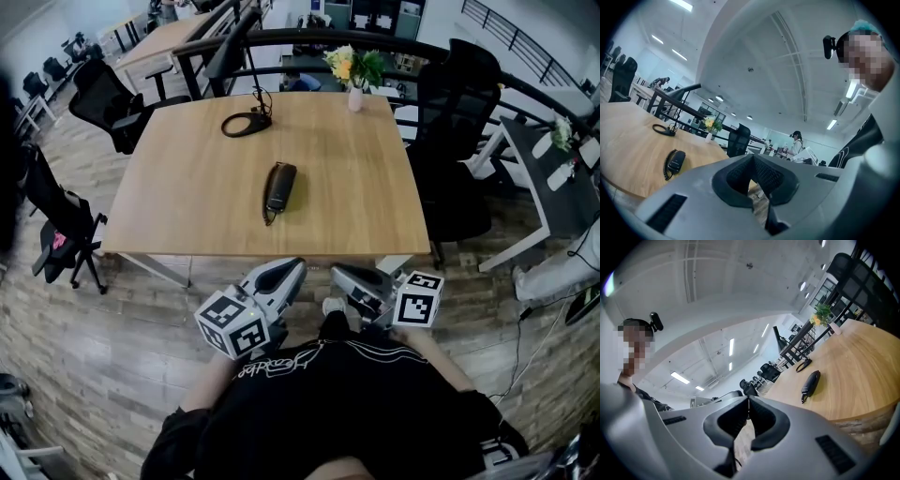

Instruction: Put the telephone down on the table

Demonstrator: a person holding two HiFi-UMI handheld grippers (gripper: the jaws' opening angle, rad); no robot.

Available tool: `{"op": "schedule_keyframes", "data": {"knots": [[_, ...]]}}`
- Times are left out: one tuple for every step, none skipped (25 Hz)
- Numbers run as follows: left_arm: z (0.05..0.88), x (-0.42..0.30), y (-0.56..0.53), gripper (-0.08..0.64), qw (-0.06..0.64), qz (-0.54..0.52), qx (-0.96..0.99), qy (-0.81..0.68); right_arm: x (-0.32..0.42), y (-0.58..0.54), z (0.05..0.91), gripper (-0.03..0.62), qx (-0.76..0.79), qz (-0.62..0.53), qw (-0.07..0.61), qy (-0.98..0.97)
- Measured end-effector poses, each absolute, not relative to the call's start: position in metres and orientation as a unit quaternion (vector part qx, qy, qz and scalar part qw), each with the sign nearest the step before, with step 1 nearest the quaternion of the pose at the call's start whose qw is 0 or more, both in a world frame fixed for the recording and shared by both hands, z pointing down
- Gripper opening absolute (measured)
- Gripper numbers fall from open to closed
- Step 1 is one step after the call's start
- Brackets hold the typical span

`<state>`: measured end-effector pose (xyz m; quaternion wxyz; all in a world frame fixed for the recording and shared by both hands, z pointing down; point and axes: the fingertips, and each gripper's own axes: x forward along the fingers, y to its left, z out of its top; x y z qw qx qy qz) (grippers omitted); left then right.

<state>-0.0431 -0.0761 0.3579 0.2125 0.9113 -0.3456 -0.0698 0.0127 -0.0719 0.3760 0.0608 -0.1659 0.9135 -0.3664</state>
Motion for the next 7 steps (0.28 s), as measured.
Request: {"op": "schedule_keyframes", "data": {"knots": [[0.357, -0.040, -0.079, 0.006, 0.216, -0.070, 0.911, -0.345, 0.016, -0.074, 0.375, 0.040, -0.165, -0.367, 0.060, 0.914], [0.356, -0.035, -0.082, 0.006, 0.220, -0.072, 0.910, -0.344, 0.020, -0.077, 0.374, 0.040, -0.163, -0.368, 0.059, 0.913], [0.355, -0.031, -0.086, 0.006, 0.224, -0.074, 0.909, -0.343, 0.024, -0.081, 0.374, 0.040, -0.162, -0.370, 0.058, 0.913], [0.354, -0.027, -0.089, 0.006, 0.228, -0.076, 0.909, -0.341, 0.027, -0.084, 0.373, 0.040, -0.161, -0.371, 0.058, 0.913], [0.353, -0.023, -0.093, 0.006, 0.231, -0.077, 0.909, -0.339, 0.031, -0.088, 0.373, 0.040, -0.160, -0.373, 0.058, 0.912], [0.352, -0.018, -0.096, 0.006, 0.234, -0.078, 0.909, -0.336, 0.034, -0.091, 0.372, 0.040, -0.160, -0.374, 0.058, 0.912], [0.351, -0.014, -0.099, 0.006, 0.236, -0.078, 0.909, -0.333, 0.038, -0.095, 0.372, 0.040, -0.160, -0.375, 0.058, 0.911]]}}
